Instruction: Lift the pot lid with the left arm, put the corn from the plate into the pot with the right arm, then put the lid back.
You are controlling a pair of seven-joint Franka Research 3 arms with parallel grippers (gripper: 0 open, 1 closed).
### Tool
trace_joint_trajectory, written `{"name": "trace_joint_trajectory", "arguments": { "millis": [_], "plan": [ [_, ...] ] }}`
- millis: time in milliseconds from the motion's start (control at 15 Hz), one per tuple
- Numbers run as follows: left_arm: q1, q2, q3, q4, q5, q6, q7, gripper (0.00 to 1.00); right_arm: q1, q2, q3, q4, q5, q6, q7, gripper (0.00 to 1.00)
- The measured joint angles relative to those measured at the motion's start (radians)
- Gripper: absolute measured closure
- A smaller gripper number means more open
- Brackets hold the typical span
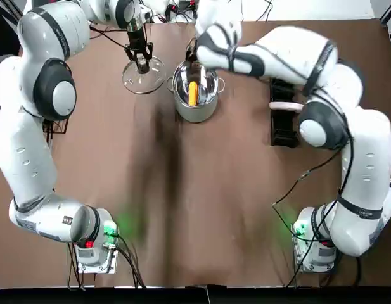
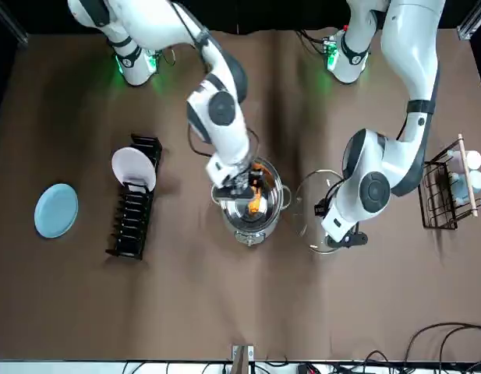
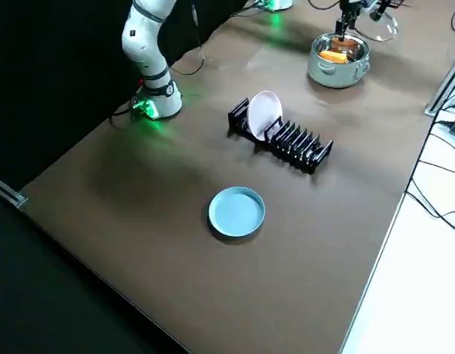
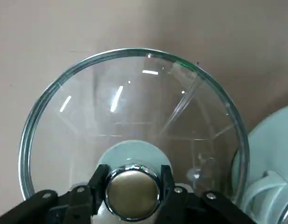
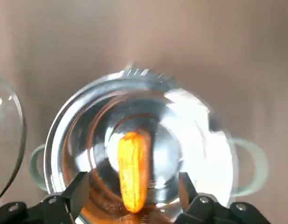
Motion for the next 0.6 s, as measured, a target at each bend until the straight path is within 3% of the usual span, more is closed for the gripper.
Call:
{"name": "trace_joint_trajectory", "arguments": {
  "millis": [333,600],
  "plan": [
    [0.009,-0.097,-0.008,0.014,-0.001,-0.082,-0.045,0.49,-0.132,-0.072,-0.001,-0.002,0.001,-0.105,-0.113,0.14],
    [-0.114,-0.123,-0.039,0.014,-0.001,-0.029,-0.23,0.49,-0.242,-0.127,-0.006,-0.004,0.001,-0.178,-0.175,0.14]
  ]
}}
